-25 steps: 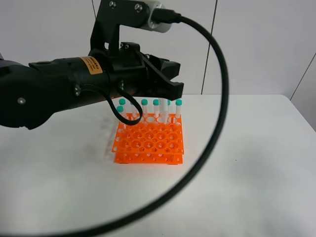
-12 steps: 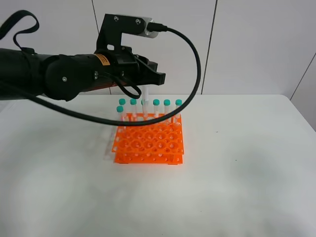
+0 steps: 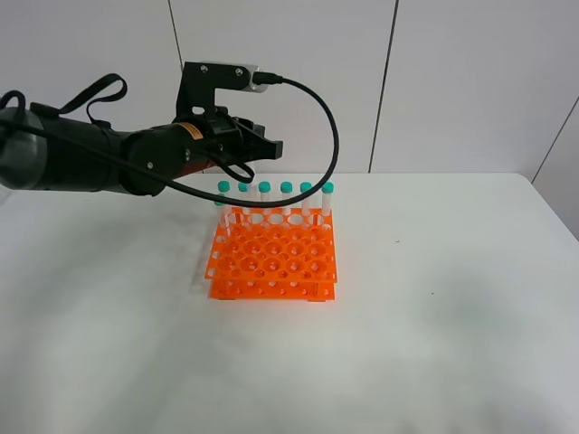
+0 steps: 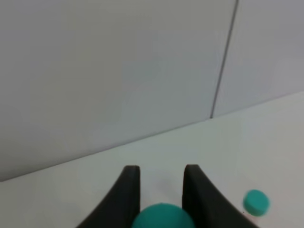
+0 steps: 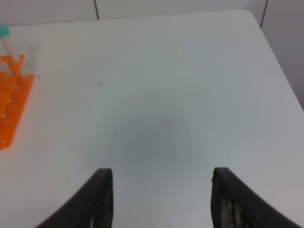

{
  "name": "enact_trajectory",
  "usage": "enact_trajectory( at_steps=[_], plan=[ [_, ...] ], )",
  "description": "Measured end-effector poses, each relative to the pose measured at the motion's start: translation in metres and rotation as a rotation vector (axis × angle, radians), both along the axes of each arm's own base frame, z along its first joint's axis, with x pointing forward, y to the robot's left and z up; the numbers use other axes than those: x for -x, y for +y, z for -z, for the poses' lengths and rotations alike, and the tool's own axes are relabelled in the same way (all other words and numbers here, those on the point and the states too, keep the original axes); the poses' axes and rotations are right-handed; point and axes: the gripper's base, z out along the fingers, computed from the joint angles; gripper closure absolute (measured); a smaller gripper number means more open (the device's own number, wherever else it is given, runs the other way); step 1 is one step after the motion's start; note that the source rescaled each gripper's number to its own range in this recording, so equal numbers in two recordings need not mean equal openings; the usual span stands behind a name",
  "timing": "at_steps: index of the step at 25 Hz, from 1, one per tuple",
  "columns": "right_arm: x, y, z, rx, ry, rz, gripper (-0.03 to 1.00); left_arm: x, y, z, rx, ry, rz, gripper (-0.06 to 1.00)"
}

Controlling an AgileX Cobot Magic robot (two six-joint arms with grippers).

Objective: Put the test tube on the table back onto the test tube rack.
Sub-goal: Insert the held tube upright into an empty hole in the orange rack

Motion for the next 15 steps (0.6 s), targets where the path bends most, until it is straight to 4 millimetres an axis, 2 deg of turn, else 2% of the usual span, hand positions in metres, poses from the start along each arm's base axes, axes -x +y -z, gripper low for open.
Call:
enact_trajectory(
  at_steps=[5,11,15],
  plan=[
    [0.0,0.0,0.0,0.0,0.0,0.0,0.22,-0.007,0.002,0.012,-0.03,-0.031,-0.011,0.94],
    [0.0,0.0,0.0,0.0,0.0,0.0,0.22,-0.009,0.013,0.042,-0.065,-0.011,-0.043,0.94],
    [0.0,0.0,0.0,0.0,0.0,0.0,0.22,-0.009,0.017,0.052,-0.061,-0.031,-0.066,0.94]
  ],
)
